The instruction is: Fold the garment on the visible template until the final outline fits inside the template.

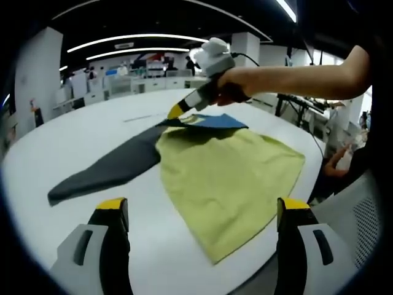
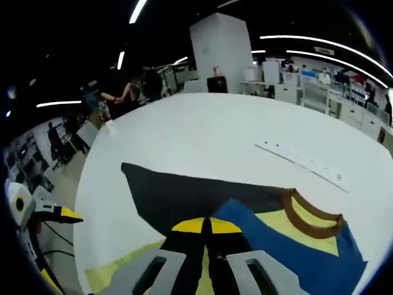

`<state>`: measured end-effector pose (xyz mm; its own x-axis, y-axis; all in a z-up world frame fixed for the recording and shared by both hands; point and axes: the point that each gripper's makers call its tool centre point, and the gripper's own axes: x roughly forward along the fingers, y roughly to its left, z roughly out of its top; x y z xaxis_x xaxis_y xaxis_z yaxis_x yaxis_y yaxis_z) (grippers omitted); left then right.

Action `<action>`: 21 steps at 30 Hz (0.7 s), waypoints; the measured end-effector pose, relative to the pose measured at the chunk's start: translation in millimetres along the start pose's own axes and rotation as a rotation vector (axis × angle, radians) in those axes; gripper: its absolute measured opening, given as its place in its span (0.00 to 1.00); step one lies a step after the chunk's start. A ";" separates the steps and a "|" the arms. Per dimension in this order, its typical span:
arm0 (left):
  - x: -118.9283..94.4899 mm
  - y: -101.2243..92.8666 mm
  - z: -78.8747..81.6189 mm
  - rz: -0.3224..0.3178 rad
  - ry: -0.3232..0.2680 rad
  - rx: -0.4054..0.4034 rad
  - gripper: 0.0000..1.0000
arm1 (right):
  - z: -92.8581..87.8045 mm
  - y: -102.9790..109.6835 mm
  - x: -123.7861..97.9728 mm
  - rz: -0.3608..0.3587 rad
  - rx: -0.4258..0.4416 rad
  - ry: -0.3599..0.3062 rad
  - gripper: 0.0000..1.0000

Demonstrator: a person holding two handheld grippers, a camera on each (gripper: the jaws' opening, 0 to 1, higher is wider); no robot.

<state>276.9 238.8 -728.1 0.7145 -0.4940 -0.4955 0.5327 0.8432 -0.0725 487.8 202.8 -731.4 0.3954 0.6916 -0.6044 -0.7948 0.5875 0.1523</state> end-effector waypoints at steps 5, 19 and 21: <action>-1.2 -0.6 -0.4 0.001 0.000 0.000 0.97 | -18.0 3.5 12.9 -0.005 -0.017 0.046 0.00; -3.8 1.7 1.1 0.014 -0.007 0.000 0.99 | -40.5 14.2 27.8 0.026 0.028 0.099 0.00; -3.7 1.7 1.4 0.014 -0.006 -0.001 0.99 | -37.4 10.2 23.6 0.020 0.046 0.090 0.06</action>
<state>275.8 241.8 -725.1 0.7248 -0.4831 -0.4912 0.5220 0.8504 -0.0661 471.7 209.3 -773.4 0.3350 0.6643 -0.6682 -0.7795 0.5938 0.1996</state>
